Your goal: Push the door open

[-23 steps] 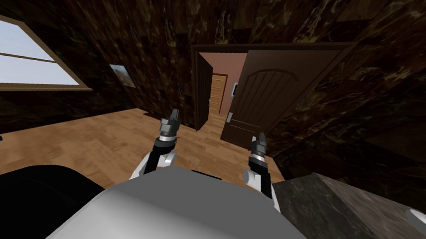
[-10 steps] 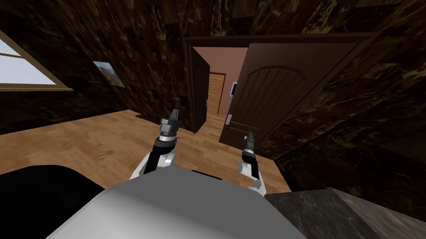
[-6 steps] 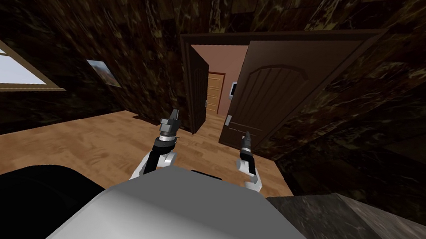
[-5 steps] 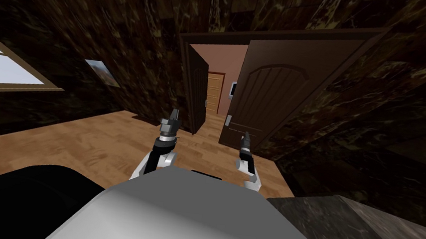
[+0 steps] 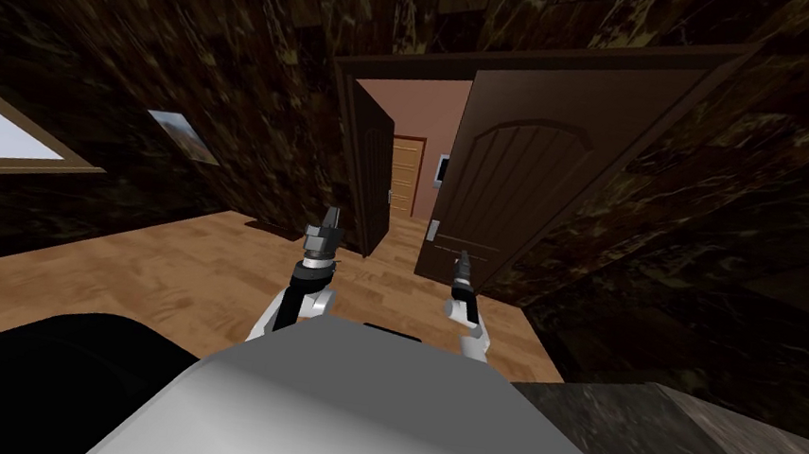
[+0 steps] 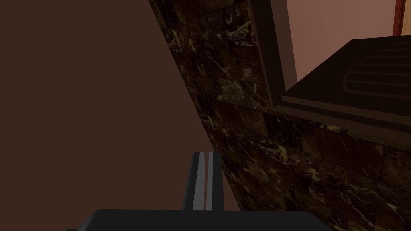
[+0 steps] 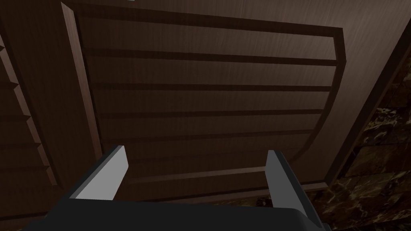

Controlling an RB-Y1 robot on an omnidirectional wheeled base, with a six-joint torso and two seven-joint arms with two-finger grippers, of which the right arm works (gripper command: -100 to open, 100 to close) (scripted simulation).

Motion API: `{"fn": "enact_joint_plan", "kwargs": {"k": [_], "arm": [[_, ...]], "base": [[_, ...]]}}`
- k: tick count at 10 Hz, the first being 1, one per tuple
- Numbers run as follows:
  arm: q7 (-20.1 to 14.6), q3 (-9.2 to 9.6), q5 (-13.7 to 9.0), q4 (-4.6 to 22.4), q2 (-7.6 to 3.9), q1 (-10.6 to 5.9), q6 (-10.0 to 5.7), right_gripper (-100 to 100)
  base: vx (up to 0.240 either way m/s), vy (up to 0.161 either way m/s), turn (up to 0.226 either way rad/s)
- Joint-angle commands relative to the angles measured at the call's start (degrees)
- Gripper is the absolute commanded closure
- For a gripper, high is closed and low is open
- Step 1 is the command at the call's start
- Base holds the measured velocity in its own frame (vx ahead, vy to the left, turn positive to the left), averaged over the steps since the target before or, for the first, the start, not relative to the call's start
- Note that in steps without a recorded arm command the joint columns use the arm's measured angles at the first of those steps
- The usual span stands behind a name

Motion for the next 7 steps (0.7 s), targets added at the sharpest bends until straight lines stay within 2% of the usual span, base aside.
{"fn": "enact_joint_plan", "kwargs": {"k": [1,7], "arm": [[0.2,0.04,-0.3,2.8,0.11,-1.55,-0.32,-100],[1.2,0.04,-1.5,12.2,0.88,-7.10,-0.72,-100]], "base": [[0.083,0.012,-0.025],[0.099,0.009,-0.025]]}}
